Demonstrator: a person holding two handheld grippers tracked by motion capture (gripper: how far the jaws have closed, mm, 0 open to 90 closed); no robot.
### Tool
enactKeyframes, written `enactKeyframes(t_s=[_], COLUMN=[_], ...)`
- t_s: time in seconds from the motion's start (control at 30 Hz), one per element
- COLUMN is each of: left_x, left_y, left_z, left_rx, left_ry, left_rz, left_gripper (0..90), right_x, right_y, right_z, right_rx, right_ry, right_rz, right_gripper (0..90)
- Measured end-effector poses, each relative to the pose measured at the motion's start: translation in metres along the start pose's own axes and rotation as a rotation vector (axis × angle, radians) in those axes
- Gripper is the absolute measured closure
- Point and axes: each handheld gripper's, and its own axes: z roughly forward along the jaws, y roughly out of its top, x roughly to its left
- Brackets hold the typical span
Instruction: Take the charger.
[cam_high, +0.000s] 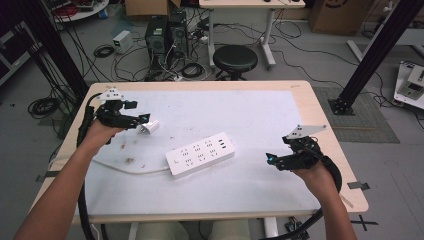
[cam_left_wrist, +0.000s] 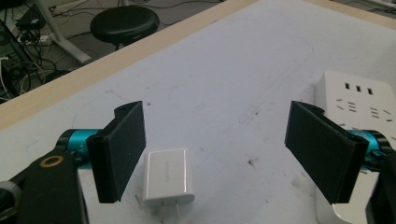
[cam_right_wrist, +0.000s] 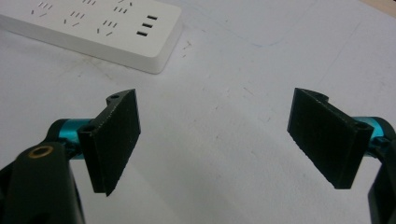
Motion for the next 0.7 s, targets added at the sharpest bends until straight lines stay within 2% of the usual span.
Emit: enactKeyframes(t_s=[0.07, 0.2, 0.3, 0.37, 0.57, 0.7], left_x=[0.003, 0.013, 0.016, 0.023, 0.026, 0.027], left_y=[-0.001, -0.010, -0.012, -0.019, -0.027, -0.033], left_z=[0.003, 0.020, 0.025, 0.034, 0.050, 0.061], left_rx=[-0.007, 0.050, 0.065, 0.094, 0.175, 0.210], left_ry=[-0.002, 0.016, 0.020, 0.033, 0.047, 0.044], left_rz=[-0.013, -0.030, -0.035, -0.055, -0.058, -0.068], left_gripper=[20.5, 20.5, 20.6, 20.6, 20.6, 20.6], right_x=[0.000, -0.003, -0.004, -0.005, -0.007, -0.008], right_y=[0.000, 0.001, 0.001, 0.002, 0.005, 0.006], right_z=[0.000, 0.000, 0.001, 0.003, 0.003, 0.002], right_rx=[-0.003, 0.002, 0.008, 0.020, 0.023, 0.025], right_ry=[-0.003, -0.005, -0.006, -0.005, -0.008, -0.007], right_rz=[-0.003, 0.002, 0.005, 0.014, 0.018, 0.012], right_gripper=[17.5, 17.5, 17.5, 17.5, 17.5, 17.5])
